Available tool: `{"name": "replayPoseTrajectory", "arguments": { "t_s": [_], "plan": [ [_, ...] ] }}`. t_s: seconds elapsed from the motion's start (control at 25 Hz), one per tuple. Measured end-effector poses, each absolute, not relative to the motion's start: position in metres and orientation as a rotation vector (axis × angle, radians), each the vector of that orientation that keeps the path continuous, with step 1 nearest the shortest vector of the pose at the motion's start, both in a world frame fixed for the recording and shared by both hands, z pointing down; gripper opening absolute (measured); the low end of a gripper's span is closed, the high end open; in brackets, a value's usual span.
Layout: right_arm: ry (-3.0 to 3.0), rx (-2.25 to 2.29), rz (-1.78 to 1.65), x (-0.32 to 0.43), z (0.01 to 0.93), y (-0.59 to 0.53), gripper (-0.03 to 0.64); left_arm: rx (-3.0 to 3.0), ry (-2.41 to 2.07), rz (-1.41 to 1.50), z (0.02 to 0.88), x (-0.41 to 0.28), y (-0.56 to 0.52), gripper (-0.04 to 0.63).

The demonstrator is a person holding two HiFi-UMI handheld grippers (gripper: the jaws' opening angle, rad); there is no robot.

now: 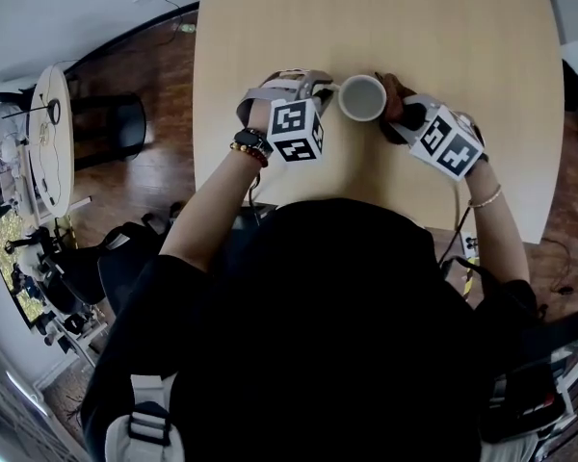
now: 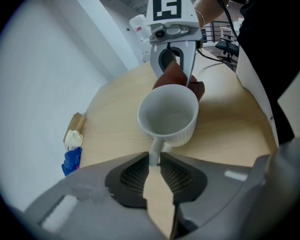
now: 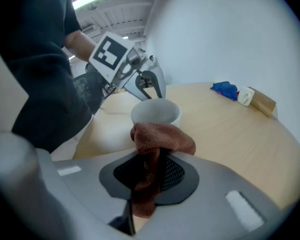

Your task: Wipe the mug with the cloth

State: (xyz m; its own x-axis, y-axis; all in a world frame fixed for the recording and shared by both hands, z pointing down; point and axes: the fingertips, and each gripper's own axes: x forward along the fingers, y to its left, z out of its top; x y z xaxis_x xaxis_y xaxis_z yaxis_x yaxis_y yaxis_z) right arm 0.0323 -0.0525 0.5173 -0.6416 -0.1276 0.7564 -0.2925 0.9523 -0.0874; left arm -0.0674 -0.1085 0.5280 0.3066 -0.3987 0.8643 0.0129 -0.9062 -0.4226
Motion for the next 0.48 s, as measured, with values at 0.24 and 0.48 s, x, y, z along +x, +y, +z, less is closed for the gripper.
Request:
{"name": "replayPoseTrajectory", "arguments": {
  "t_s": [0.24,0.48],
  "plan": [
    [-2.335,0.380,0.251,0.048,0.487,-0.083,0.057,-2.221,0.307,-1.603,0.528,-0.062,-0.112,0.072],
    [-2.337,0.351,0.258,0.033,0.494,-0.089,0.057,-2.232,0.295,-1.591,0.531,-0.064,-0.114,0.072]
  ]
}}
